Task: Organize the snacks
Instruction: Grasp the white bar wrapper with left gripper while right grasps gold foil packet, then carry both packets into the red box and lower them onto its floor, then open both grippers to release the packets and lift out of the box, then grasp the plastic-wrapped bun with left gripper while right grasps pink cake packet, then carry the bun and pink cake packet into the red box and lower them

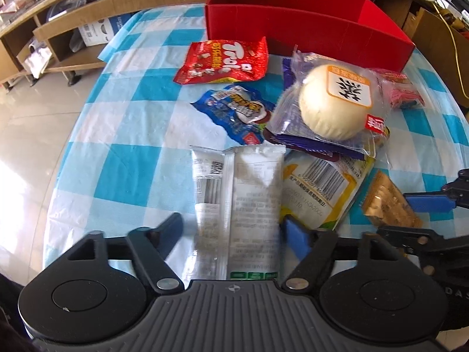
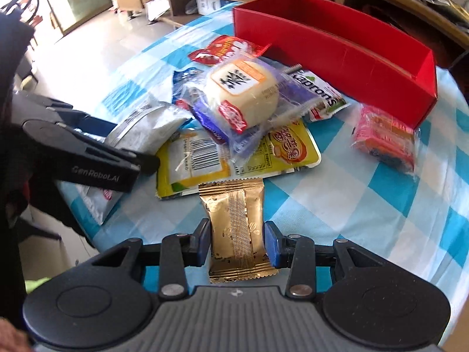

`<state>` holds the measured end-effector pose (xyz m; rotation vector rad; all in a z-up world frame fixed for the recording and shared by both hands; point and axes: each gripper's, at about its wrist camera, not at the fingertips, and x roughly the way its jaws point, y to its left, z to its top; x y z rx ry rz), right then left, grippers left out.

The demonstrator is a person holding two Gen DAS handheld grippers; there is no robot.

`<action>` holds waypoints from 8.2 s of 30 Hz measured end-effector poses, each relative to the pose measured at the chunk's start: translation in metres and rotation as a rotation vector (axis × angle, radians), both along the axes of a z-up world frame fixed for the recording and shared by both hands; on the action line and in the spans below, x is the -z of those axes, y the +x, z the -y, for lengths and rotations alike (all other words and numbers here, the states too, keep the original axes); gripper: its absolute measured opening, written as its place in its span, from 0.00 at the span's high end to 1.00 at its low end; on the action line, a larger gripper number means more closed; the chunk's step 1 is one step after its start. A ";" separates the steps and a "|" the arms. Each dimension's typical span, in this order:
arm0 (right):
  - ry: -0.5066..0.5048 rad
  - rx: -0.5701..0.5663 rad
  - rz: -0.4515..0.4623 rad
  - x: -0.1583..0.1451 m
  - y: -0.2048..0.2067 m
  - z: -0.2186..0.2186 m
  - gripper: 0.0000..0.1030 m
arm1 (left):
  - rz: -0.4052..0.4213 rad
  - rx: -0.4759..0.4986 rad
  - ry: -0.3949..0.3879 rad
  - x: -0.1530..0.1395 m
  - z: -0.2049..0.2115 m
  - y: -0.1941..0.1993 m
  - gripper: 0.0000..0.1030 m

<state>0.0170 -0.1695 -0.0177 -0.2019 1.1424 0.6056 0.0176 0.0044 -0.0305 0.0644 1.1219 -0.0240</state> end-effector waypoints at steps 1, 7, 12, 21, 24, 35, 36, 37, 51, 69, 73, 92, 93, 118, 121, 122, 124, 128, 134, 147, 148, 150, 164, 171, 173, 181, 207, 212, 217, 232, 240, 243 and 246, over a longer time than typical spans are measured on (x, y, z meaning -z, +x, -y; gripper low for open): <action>0.003 0.002 0.002 0.000 0.001 0.001 0.55 | 0.004 0.010 0.019 0.001 0.003 -0.001 0.12; 0.025 0.030 -0.003 -0.002 0.003 0.008 0.55 | -0.022 -0.044 0.017 0.007 -0.012 0.006 0.00; 0.033 0.044 0.018 -0.010 -0.001 0.011 0.55 | -0.003 -0.009 -0.012 -0.007 -0.011 0.000 0.45; 0.064 0.080 0.075 -0.031 -0.004 0.009 0.55 | 0.035 0.003 -0.088 -0.023 -0.016 -0.003 0.54; 0.064 0.104 0.063 -0.033 -0.001 0.008 0.55 | 0.045 0.007 -0.131 -0.029 -0.017 -0.003 0.54; 0.096 0.199 0.041 -0.044 -0.025 0.024 0.55 | 0.059 0.056 -0.229 -0.038 -0.015 -0.013 0.54; 0.097 0.208 0.040 -0.045 -0.027 0.026 0.55 | 0.061 0.064 -0.233 -0.038 -0.013 -0.014 0.54; 0.094 0.220 0.041 -0.045 -0.029 0.028 0.55 | 0.063 0.072 -0.236 -0.039 -0.011 -0.014 0.54; 0.193 0.294 0.166 -0.097 0.012 0.023 0.55 | 0.174 0.120 -0.250 -0.078 0.009 0.017 0.54; 0.187 0.438 0.184 -0.093 0.161 0.035 0.55 | 0.217 0.093 -0.199 -0.087 0.037 0.155 0.54; 0.182 0.448 0.191 -0.091 0.186 0.033 0.55 | 0.227 0.073 -0.193 -0.089 0.037 0.177 0.54; 0.145 0.474 0.143 -0.038 0.265 0.032 0.55 | 0.192 0.029 -0.126 -0.047 0.045 0.255 0.56; 0.142 0.473 0.137 -0.034 0.266 0.031 0.55 | 0.186 0.027 -0.122 -0.044 0.045 0.257 0.56; 0.063 0.449 0.069 0.005 0.271 0.027 0.53 | 0.104 0.010 -0.079 -0.012 0.039 0.257 0.37; 0.071 0.450 0.085 -0.004 0.268 0.027 0.53 | 0.123 0.010 -0.077 -0.021 0.038 0.253 0.35; 0.075 0.451 0.093 -0.008 0.266 0.028 0.53 | 0.128 0.006 -0.079 -0.024 0.037 0.251 0.32; 0.086 0.456 0.102 -0.017 0.263 0.029 0.52 | 0.138 0.001 -0.096 -0.031 0.034 0.248 0.31; 0.105 0.467 0.118 -0.034 0.252 0.032 0.51 | 0.152 0.007 -0.115 -0.045 0.031 0.235 0.28; 0.123 0.476 0.130 -0.054 0.225 0.037 0.50 | 0.136 0.025 -0.150 -0.059 0.029 0.207 0.24; 0.115 0.438 0.085 -0.064 0.150 0.050 0.39 | 0.112 0.128 -0.200 -0.074 0.031 0.114 0.12; 0.112 0.434 0.078 -0.064 0.146 0.050 0.39 | 0.106 0.138 -0.195 -0.073 0.034 0.109 0.12; 0.111 0.432 0.068 -0.063 0.139 0.053 0.38 | 0.094 0.162 -0.169 -0.068 0.039 0.102 0.09; 0.080 0.476 -0.030 -0.039 0.139 0.079 0.31 | -0.009 0.232 -0.088 -0.023 0.060 0.091 0.06; 0.060 0.511 -0.078 -0.022 0.152 0.088 0.24 | -0.010 0.233 -0.110 -0.024 0.060 0.086 0.23; 0.068 0.514 -0.092 -0.017 0.156 0.086 0.24 | -0.005 0.231 -0.117 -0.026 0.058 0.085 0.25; -0.050 0.465 -0.084 0.009 0.168 0.068 0.14 | -0.008 0.239 -0.124 -0.026 0.056 0.087 0.25; -0.033 0.420 -0.001 -0.024 0.128 0.071 0.37 | -0.003 0.244 -0.145 -0.031 0.053 0.084 0.30; 0.013 0.421 0.012 -0.037 0.118 0.067 0.37 | 0.007 0.248 -0.152 -0.036 0.052 0.083 0.32; 0.019 0.409 0.011 -0.039 0.114 0.061 0.37 | 0.020 0.242 -0.155 -0.041 0.049 0.080 0.32; 0.071 0.403 0.048 -0.054 0.120 0.055 0.37 | 0.078 0.185 -0.221 -0.066 0.036 0.091 0.33; 0.095 0.404 0.074 -0.065 0.129 0.049 0.37 | 0.122 0.155 -0.221 -0.078 0.034 0.108 0.33; 0.101 0.409 0.084 -0.069 0.133 0.047 0.37 | 0.134 0.144 -0.220 -0.081 0.035 0.116 0.33; 0.111 0.426 0.090 -0.073 0.139 0.049 0.37 | 0.146 0.139 -0.223 -0.084 0.035 0.122 0.33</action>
